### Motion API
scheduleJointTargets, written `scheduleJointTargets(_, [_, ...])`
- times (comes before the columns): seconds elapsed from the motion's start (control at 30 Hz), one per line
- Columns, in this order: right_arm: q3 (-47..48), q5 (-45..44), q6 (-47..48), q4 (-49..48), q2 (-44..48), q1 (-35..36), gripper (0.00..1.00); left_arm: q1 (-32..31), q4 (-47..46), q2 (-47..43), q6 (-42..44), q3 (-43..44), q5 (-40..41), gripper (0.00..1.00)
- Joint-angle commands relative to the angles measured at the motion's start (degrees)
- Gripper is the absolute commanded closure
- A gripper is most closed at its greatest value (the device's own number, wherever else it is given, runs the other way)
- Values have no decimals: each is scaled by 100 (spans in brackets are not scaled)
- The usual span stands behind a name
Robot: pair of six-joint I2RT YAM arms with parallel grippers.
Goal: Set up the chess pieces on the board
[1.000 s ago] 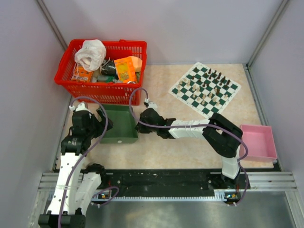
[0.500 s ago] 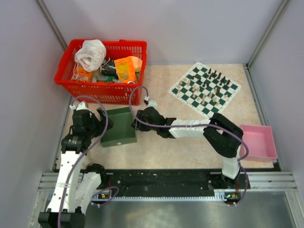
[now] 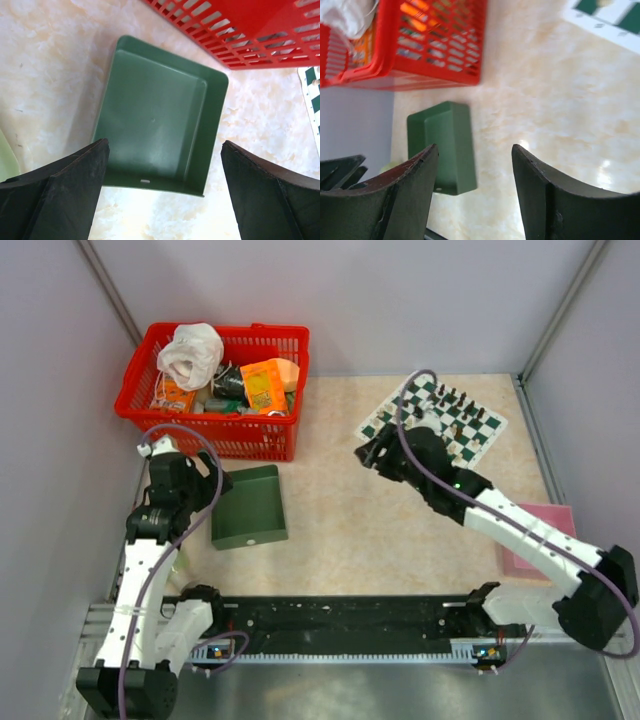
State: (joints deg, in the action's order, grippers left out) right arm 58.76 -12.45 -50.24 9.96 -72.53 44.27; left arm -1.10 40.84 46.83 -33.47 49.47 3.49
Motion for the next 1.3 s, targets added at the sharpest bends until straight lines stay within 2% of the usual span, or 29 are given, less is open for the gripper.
scheduleJointTargets(0.0, [-662, -320, -609, 1140, 905, -541, 39, 22, -252, 116, -133, 265, 170, 1])
scheduleJointTargets(0.2, [-1911, -574, -399, 1123, 2136, -1165, 40, 22, -936, -270, -142, -306, -85, 1])
scheduleJointTargets(0.33, [-2096, -495, -469, 1587, 2778, -1719, 43, 14, -981, -402, -291, -272, -522, 1])
scheduleJointTargets(0.43, [-2342, -382, -487, 1668, 2868, -1948, 47, 14, -938, -438, -248, -324, -516, 1])
scheduleJointTargets(0.6, [-2396, -92, -285, 1536, 2403, -2378, 51, 5, -762, -499, -133, -368, -621, 1])
scheduleJointTargets(0.73, [-2448, 733, -30, 1027, 1788, -3256, 51, 14, -621, -499, -63, -351, -709, 2])
scheduleJointTargets(0.83, [-2405, 858, 154, 789, 1296, -3714, 51, 22, -577, -526, 7, -394, -718, 2])
scheduleJointTargets(1.07, [-2370, 920, 471, 279, 258, -4146, 52, 14, -480, -377, 104, -412, -726, 2])
scheduleJointTargets(1.27, [-2194, 665, 708, 24, -225, -4295, 53, 22, -533, -288, 96, -377, -779, 2])
